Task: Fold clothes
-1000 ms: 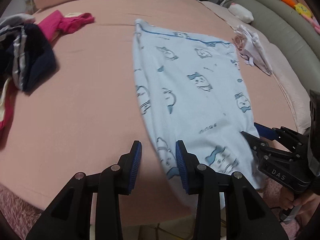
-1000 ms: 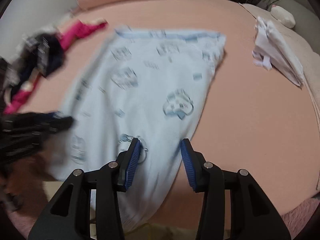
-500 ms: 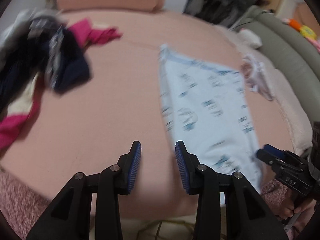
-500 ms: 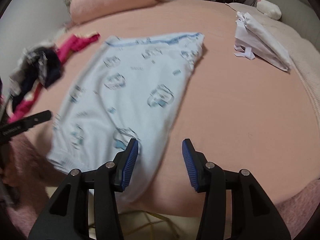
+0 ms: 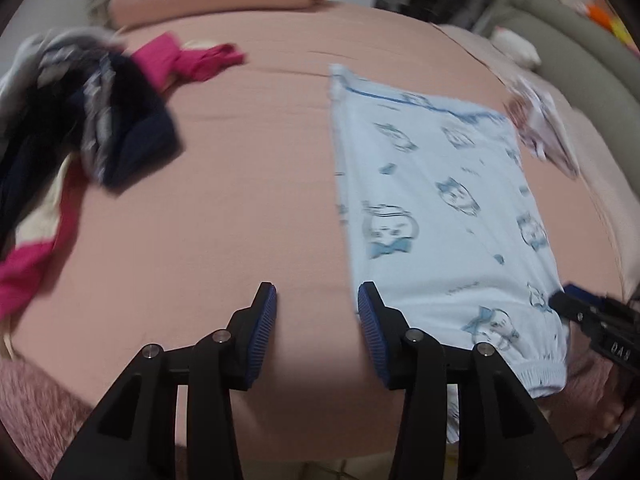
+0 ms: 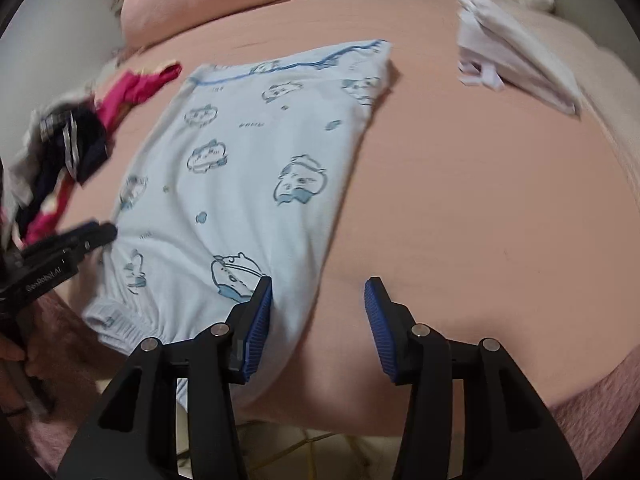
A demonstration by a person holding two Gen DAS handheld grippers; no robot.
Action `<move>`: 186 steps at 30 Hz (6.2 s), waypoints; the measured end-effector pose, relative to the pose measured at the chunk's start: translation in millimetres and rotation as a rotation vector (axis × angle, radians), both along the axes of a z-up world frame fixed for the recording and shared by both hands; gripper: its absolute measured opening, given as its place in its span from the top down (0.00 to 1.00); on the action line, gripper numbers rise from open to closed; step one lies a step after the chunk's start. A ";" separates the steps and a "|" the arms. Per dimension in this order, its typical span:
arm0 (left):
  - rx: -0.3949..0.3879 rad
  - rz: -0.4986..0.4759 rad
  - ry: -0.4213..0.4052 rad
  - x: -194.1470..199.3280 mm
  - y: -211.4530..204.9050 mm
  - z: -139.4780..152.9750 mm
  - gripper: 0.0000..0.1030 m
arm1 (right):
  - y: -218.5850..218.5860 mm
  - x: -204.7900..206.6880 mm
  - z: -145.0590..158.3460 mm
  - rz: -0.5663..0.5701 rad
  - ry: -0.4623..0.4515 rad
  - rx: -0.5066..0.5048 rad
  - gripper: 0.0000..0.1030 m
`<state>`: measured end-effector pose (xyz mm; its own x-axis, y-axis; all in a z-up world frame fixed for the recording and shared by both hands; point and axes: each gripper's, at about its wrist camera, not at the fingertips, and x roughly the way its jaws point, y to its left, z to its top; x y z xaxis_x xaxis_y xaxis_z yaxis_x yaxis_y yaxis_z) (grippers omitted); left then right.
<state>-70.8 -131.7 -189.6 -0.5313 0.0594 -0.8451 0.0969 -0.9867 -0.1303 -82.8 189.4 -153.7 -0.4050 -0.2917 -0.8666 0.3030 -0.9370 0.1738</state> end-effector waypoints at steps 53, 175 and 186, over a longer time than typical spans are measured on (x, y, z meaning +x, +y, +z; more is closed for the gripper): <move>-0.098 -0.019 0.025 -38.8 -19.1 1.0 0.46 | -20.6 -24.9 -1.1 -0.080 0.032 0.092 0.42; 0.003 -0.293 0.046 -204.4 103.4 18.0 0.39 | -20.5 -252.3 16.0 0.140 0.044 -0.039 0.50; 0.006 -0.131 0.079 -199.0 35.5 18.1 0.41 | -45.9 -238.7 19.5 0.092 0.090 0.035 0.48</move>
<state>-269.8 -96.2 -171.4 -0.5831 0.1375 -0.8007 -0.0435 -0.9894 -0.1382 -321.5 143.5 -134.2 -0.4548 -0.3013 -0.8381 0.4008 -0.9096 0.1094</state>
